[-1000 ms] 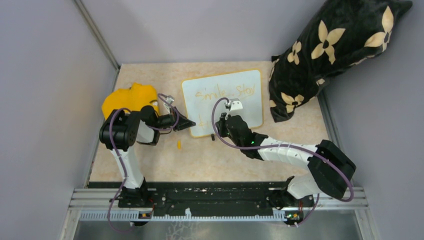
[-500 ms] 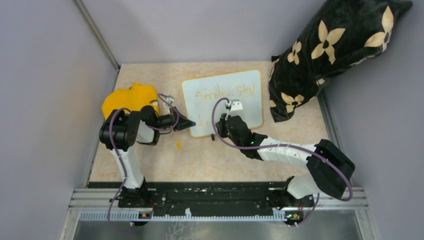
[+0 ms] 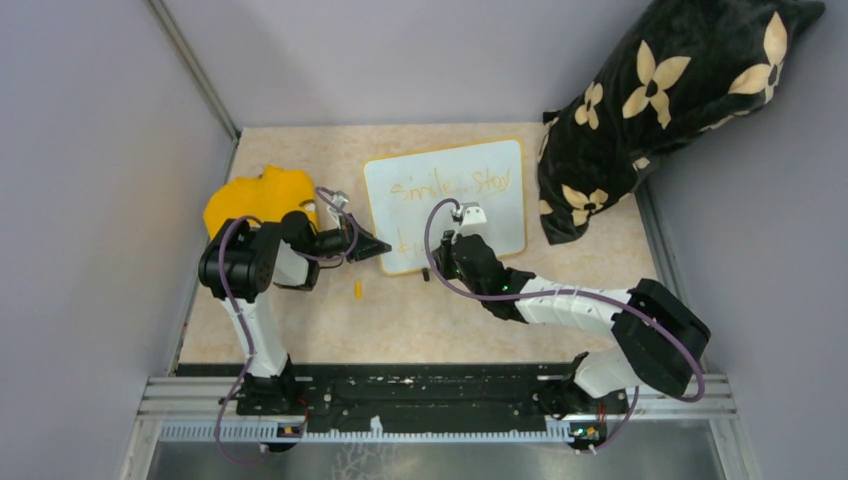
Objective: Write a sentence on the whiteboard
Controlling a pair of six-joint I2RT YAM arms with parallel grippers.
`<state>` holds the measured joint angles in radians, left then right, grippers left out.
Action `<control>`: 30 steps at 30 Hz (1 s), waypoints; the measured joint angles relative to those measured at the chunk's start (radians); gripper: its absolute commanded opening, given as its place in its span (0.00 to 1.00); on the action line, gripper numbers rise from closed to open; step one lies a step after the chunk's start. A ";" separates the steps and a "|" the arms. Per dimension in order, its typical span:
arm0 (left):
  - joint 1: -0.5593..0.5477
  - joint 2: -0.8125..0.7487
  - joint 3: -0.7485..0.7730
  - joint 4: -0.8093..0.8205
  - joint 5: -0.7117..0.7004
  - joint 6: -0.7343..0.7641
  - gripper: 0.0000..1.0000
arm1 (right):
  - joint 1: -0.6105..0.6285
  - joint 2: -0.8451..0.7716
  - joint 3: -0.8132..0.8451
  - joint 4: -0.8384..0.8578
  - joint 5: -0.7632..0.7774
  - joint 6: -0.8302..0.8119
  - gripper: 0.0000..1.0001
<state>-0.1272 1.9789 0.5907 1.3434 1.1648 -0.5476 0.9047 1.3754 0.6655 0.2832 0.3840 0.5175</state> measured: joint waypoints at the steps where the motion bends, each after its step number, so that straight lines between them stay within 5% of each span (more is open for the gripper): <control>1: 0.000 0.000 0.000 0.000 0.000 0.000 0.00 | 0.000 0.000 0.000 0.000 0.000 0.000 0.00; 30: 0.000 0.002 0.002 0.000 0.001 -0.002 0.00 | -0.045 -0.017 0.048 -0.030 -0.019 -0.009 0.00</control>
<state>-0.1272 1.9812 0.5926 1.3437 1.1656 -0.5491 0.8600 1.3586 0.7132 0.2531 0.3653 0.5083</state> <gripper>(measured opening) 0.121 0.102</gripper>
